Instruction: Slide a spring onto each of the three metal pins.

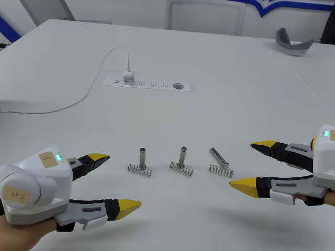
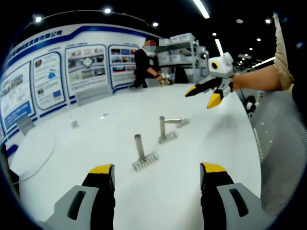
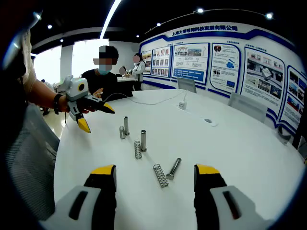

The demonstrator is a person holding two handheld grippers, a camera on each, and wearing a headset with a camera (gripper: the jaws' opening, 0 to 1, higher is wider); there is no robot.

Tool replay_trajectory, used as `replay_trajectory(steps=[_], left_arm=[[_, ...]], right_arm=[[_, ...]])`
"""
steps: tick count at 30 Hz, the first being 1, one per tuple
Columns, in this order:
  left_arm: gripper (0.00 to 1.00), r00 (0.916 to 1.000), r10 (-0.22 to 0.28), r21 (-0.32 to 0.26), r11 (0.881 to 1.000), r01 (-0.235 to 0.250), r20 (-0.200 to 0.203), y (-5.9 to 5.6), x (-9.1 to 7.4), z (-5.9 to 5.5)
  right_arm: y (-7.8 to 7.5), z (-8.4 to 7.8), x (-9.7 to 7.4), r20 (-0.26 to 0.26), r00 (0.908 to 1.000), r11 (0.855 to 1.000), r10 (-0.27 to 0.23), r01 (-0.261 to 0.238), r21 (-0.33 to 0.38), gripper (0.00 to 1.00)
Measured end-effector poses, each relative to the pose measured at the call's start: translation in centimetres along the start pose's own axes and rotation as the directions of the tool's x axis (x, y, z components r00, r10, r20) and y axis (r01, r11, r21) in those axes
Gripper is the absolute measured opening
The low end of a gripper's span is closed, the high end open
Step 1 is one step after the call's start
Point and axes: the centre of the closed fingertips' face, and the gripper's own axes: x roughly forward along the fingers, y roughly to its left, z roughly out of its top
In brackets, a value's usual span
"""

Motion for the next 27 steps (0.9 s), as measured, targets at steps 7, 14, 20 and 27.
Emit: replay_trajectory(steps=[7, 14, 20, 27], left_arm=[[0.74, 1.0000, -0.004, -0.001, 1.000, 0.004, -0.001, -0.1, 0.1, 0.0], [0.74, 1.0000, -0.001, -0.008, 1.000, 0.001, -0.003, -0.1, 0.0, 0.0], [0.74, 1.0000, -0.003, -0.012, 1.000, 0.003, -0.001, -0.2, 0.0, 0.0], [0.74, 1.0000, 0.001, -0.016, 1.000, -0.001, 0.006, -0.1, 0.2, 0.1]], right_arm=[[0.0, 0.0, 0.1, -0.004, 1.0000, 1.000, -0.002, 0.002, 0.004, 0.66], [-0.3, 0.1, 0.1, -0.010, 0.9999, 1.000, -0.012, 0.012, 0.011, 0.65], [-0.4, 0.1, 0.2, -0.016, 0.9998, 1.000, -0.012, 0.012, 0.015, 0.64], [-1.0, 0.5, 0.2, -0.020, 0.9996, 1.000, -0.021, 0.021, 0.019, 0.62]])
